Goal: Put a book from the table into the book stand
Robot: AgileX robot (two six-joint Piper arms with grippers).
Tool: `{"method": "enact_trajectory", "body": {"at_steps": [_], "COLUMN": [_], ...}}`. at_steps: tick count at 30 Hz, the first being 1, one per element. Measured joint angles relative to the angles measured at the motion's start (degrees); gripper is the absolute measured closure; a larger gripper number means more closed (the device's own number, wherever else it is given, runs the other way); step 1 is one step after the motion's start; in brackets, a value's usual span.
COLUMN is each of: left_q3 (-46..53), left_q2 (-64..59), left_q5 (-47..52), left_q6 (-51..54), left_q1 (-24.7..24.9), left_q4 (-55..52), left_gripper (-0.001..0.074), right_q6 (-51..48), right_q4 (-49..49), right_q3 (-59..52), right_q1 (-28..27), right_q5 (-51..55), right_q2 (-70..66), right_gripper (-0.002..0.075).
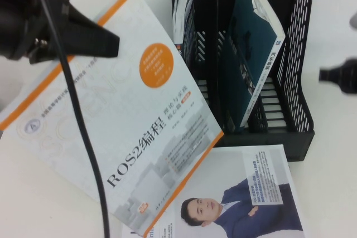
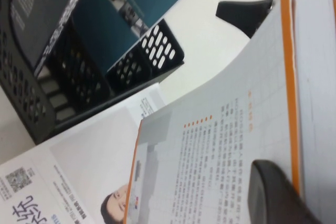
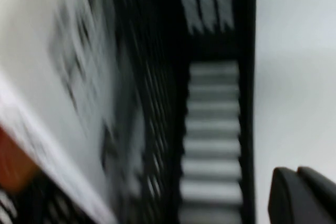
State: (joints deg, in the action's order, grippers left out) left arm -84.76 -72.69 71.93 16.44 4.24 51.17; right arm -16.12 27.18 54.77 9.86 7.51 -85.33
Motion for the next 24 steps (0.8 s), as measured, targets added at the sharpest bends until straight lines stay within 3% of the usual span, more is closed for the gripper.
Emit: {"method": "enact_trajectory", "body": {"at_steps": [6,13,24], "left_q3": [-1.67,-1.72,-1.81], "left_q2": [0.0,0.0,0.0], "left_q5": [0.66,0.74,0.74], "left_q6": [-0.44,-0.09,0.0], "left_q1": [0.0,0.0,0.0], "left_q4": [0.0,0.74,4.22], "left_gripper": [0.0633,0.0633,0.0633], "right_q6": [0.03,0.13,-5.12], "right_q4": [3.84,5.0,7.58], "right_q3": [10.52,22.78,25.89], "right_q1": [0.26,6.03,15.58], "right_q5": [1.63,9.78,5.94], "right_q2": [-5.49,-13.6,-16.08], "right_gripper": [0.0721,0.0721,0.0721]}}
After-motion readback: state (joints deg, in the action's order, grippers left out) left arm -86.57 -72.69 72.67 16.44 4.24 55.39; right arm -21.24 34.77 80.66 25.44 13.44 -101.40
